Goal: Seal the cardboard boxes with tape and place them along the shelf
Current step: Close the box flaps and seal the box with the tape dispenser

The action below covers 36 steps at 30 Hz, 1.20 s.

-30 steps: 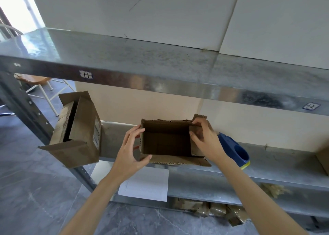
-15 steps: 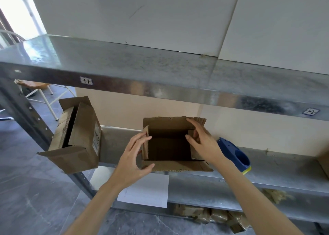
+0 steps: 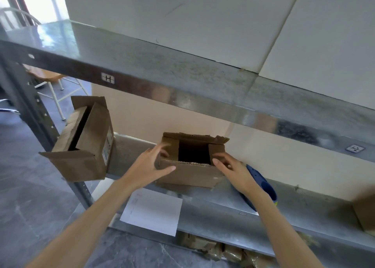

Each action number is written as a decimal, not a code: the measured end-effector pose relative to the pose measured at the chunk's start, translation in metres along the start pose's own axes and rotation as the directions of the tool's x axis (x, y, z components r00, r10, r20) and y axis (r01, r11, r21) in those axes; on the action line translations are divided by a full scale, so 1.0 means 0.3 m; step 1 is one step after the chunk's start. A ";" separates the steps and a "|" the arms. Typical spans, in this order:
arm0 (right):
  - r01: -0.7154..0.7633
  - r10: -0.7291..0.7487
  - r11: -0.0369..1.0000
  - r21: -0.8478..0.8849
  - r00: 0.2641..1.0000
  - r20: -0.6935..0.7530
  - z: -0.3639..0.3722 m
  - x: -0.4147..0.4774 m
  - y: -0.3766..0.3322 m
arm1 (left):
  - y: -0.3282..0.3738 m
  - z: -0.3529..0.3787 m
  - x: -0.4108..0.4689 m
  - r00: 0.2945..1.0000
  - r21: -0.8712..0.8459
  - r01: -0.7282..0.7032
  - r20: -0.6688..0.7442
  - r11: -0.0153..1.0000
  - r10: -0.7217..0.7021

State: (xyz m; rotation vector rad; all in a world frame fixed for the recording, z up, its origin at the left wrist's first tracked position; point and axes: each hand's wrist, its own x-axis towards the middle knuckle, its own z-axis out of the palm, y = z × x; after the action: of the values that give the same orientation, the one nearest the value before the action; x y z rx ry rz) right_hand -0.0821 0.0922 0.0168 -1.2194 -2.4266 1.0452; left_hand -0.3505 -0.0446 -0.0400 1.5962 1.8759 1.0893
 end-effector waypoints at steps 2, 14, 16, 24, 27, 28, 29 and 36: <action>0.014 -0.015 1.000 -0.016 1.000 -0.022 0.002 0.006 0.007 | -0.006 0.017 0.017 0.999 0.015 0.017 -0.032 1.000 -0.017; -0.082 0.074 0.997 -0.009 0.936 -0.345 0.057 0.098 0.069 | -0.029 0.050 0.127 0.944 -0.073 0.062 -0.320 0.995 -0.082; -0.109 0.099 0.994 -0.008 0.936 -0.338 0.066 0.108 0.077 | -0.032 0.044 0.138 0.951 -0.056 0.077 -0.295 0.995 -0.091; -0.017 0.006 0.999 -0.044 0.974 -0.226 0.057 0.132 0.087 | -0.078 0.077 0.157 0.994 -0.008 0.013 -0.105 1.000 -0.014; 0.025 -0.025 1.000 -0.003 0.956 -0.291 0.052 0.127 0.100 | -0.071 0.106 0.170 0.997 0.015 -0.013 -0.074 1.000 0.015; 0.015 -0.010 1.000 0.012 0.945 -0.326 0.041 0.131 0.104 | -0.063 0.117 0.173 0.997 0.010 -0.031 -0.064 0.999 0.032; -0.009 0.023 0.999 0.042 0.933 -0.358 0.027 0.135 0.108 | -0.054 0.128 0.176 0.997 0.007 -0.050 -0.057 0.999 0.050; -0.078 0.034 0.992 -0.101 0.925 -0.378 -0.004 0.097 0.195 | 0.006 0.216 0.166 0.989 0.010 -0.119 -0.087 0.993 0.120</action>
State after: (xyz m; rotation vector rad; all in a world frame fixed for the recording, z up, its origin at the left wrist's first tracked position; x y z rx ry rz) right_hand -0.0642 0.1385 -0.0258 -1.3878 -2.1855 0.6181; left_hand -0.3119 0.0214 -0.0692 1.7084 1.8592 1.2239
